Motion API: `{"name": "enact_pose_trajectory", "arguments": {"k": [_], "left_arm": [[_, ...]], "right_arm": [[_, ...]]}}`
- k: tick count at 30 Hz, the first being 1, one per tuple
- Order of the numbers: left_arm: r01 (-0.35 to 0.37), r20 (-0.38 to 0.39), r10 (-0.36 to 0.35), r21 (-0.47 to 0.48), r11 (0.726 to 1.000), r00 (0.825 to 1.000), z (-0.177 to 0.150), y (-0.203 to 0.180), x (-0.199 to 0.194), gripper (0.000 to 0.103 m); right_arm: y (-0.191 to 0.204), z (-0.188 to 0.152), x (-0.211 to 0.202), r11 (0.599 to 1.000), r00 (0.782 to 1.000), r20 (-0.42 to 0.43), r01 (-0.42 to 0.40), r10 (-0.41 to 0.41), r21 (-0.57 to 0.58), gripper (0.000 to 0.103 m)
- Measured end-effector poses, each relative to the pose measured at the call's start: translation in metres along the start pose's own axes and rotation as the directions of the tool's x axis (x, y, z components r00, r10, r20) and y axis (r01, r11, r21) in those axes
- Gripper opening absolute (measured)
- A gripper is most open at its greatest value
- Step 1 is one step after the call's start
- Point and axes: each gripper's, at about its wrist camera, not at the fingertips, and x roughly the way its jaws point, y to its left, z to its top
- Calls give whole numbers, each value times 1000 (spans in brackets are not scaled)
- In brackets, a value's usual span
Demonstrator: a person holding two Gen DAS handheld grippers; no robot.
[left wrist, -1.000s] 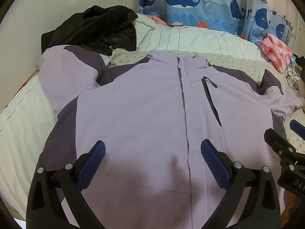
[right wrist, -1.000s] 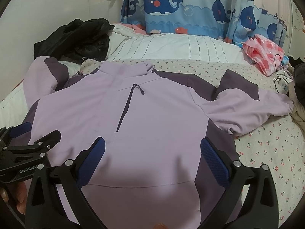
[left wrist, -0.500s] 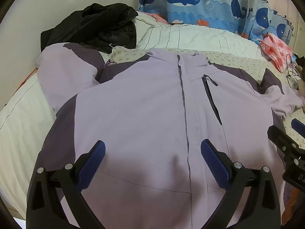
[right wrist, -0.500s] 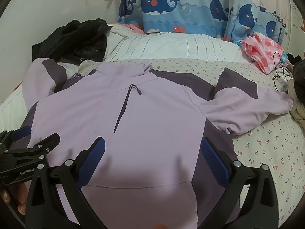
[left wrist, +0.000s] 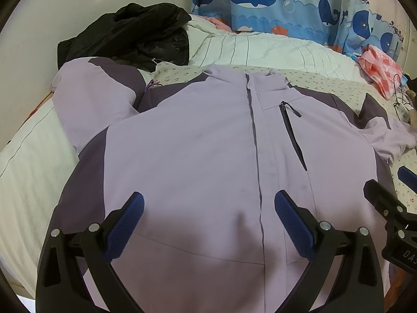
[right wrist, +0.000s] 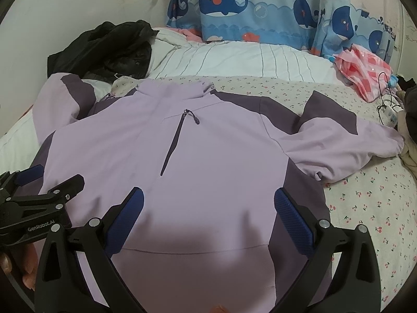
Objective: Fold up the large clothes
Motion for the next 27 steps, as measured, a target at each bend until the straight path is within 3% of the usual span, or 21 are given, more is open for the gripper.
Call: {"name": "enact_pose_trajectory", "arguments": {"k": [27], "left_arm": [[2, -5, -2, -2, 1000, 1000, -1, 1, 2, 96]], "right_arm": [[-5, 1, 2, 1000, 1000, -11, 1, -1, 19, 97]]}}
